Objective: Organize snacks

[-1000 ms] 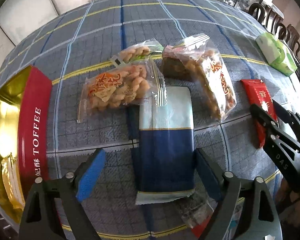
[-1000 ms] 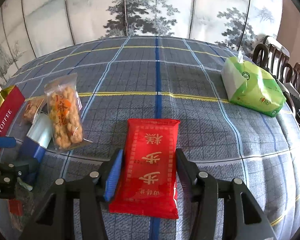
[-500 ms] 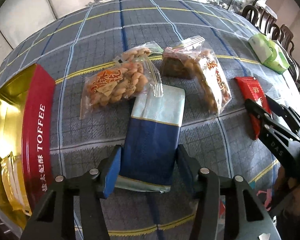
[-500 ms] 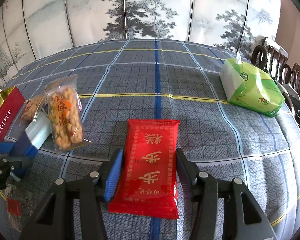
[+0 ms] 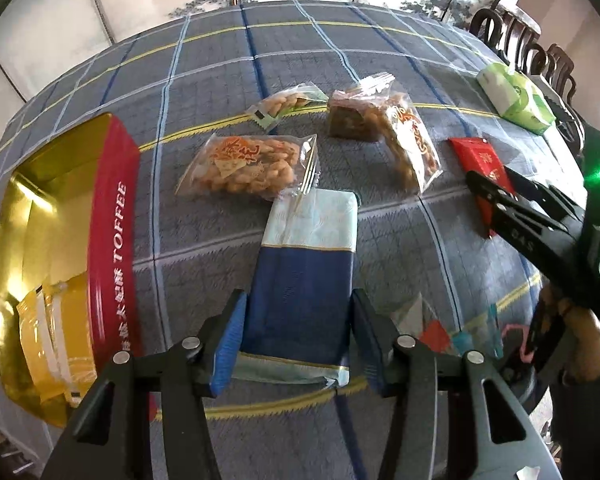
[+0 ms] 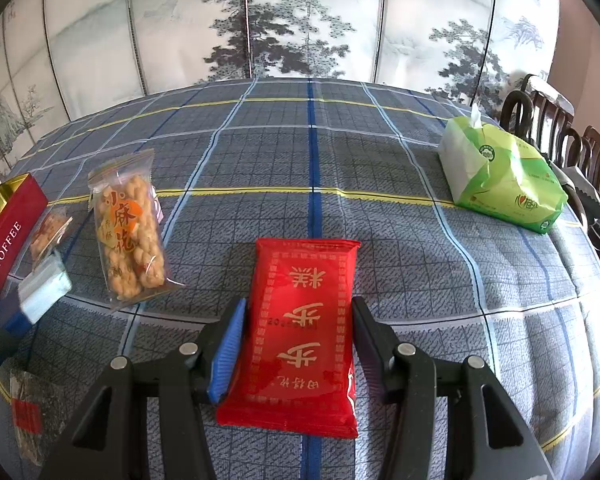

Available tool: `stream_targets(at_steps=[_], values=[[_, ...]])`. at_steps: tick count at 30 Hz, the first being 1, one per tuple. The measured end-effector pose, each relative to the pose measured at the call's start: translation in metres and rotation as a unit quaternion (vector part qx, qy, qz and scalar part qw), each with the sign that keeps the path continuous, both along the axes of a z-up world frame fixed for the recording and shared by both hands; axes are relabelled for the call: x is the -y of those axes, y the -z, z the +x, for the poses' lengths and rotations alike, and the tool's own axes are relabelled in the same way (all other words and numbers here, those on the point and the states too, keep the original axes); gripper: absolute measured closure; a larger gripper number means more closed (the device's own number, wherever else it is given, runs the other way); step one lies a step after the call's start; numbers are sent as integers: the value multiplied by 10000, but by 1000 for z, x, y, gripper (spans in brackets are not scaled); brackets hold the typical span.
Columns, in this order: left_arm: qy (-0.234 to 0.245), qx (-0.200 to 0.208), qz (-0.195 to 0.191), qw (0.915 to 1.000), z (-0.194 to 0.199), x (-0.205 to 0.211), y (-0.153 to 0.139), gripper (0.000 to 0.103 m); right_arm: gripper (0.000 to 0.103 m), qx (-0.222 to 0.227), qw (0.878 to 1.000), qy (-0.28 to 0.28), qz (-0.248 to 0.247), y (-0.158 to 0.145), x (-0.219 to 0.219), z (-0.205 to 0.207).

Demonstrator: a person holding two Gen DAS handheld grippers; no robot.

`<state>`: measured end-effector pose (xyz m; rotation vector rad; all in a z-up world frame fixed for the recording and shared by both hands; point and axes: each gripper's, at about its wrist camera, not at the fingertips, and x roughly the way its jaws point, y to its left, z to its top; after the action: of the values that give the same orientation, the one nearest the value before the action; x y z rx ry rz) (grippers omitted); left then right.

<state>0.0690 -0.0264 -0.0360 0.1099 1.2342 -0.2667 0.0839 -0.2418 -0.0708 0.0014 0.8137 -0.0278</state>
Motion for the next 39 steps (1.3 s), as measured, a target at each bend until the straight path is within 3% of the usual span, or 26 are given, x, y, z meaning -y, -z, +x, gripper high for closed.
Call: stream_targets(at_steps=[16,32,39], values=[[109,-88,-235,9996,-38,-14,-15,57,49,3,10000,14,-10,-1,1,0],[27,380,-307,9988,-47,-31,-53,58,49,3,10000,15,-18,-1,1,0],[-369,548,-185,9976,-38,-59,-64,58,49,3,10000,15,-20,-1,0,0]])
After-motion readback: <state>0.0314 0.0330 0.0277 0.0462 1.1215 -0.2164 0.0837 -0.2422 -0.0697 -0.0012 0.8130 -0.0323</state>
